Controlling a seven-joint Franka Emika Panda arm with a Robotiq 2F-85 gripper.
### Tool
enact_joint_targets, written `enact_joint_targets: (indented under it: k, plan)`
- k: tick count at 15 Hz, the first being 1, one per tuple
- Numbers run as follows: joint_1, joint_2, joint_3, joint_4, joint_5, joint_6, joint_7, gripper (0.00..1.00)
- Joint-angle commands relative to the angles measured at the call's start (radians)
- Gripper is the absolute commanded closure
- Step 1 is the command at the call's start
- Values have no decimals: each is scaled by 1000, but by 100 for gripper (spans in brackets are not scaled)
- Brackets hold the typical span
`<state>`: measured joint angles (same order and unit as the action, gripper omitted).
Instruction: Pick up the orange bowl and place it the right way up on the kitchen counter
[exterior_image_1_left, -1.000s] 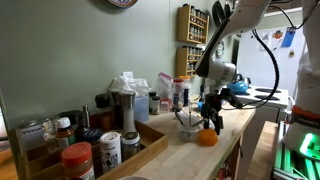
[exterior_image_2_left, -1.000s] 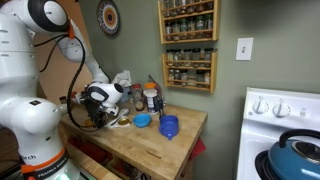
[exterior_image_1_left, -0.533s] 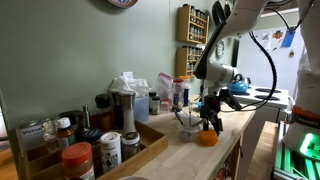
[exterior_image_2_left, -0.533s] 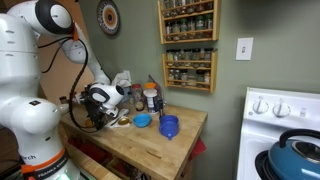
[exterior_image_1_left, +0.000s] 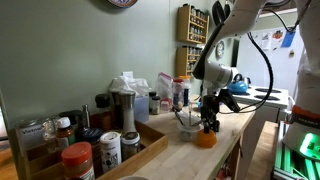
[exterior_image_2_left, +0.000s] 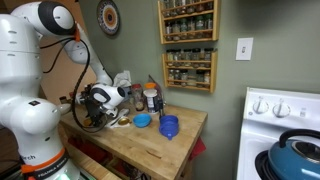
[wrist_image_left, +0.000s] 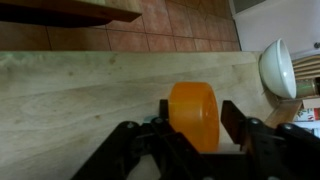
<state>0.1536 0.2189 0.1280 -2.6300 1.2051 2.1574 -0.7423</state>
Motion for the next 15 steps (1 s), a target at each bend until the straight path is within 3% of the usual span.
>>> enact_joint_targets:
  k: [1,4,6,10,15]
  plan:
    - [-13,13,3,2,12,-15,-36,75]
    - [-10,-63,-1,-29,-30,-24,-16,85]
    - [10,-187,-2,-76,-146,15,71,98]
    - [-1,-399,8,-121,-408,8,349,100]
    - [-1,-512,35,-89,-697,46,581,100]
